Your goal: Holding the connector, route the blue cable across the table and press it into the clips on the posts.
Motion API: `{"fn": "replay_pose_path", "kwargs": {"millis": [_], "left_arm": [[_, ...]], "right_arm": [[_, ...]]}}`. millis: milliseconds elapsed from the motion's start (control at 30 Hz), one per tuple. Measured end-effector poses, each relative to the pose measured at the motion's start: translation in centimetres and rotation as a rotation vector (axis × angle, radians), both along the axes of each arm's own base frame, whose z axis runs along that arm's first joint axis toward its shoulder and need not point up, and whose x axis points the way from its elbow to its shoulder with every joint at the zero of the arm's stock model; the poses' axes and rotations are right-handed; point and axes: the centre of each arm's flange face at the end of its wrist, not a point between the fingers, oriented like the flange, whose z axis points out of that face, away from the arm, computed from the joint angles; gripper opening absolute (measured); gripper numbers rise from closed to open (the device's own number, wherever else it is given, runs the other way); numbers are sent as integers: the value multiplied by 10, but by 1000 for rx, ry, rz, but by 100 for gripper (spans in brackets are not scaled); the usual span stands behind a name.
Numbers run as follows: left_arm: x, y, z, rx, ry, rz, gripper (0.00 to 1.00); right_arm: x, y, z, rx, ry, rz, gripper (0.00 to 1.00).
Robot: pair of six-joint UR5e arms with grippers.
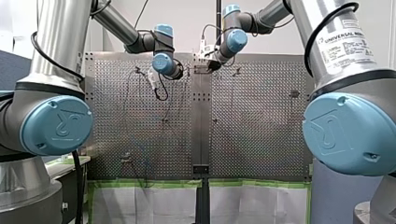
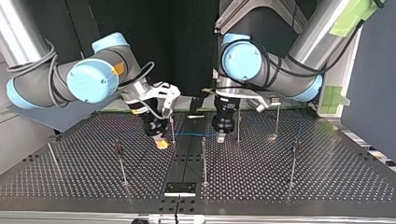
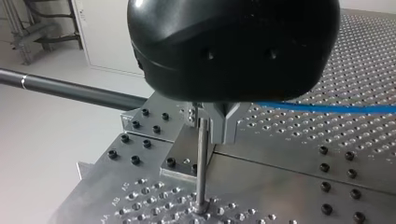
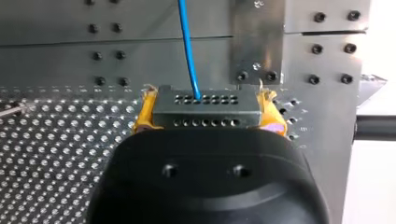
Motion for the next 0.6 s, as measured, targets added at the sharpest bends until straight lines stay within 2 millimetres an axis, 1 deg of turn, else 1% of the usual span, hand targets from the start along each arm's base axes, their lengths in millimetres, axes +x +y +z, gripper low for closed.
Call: {"fn": "replay_pose_path", "kwargs": {"millis": [200,367,600], "left_arm": [[14,5,1,-8,-6,-1,0],[31,9,-6,-11,-1,6,0],[54,28,5,-47,-37,14,0]], "right_arm": [[-3,-8,0,3,-6,-7,0],[-5,-12,-4,8,-4,-13,0],[-6,-15,-6,9,-3,-16,0]]}}
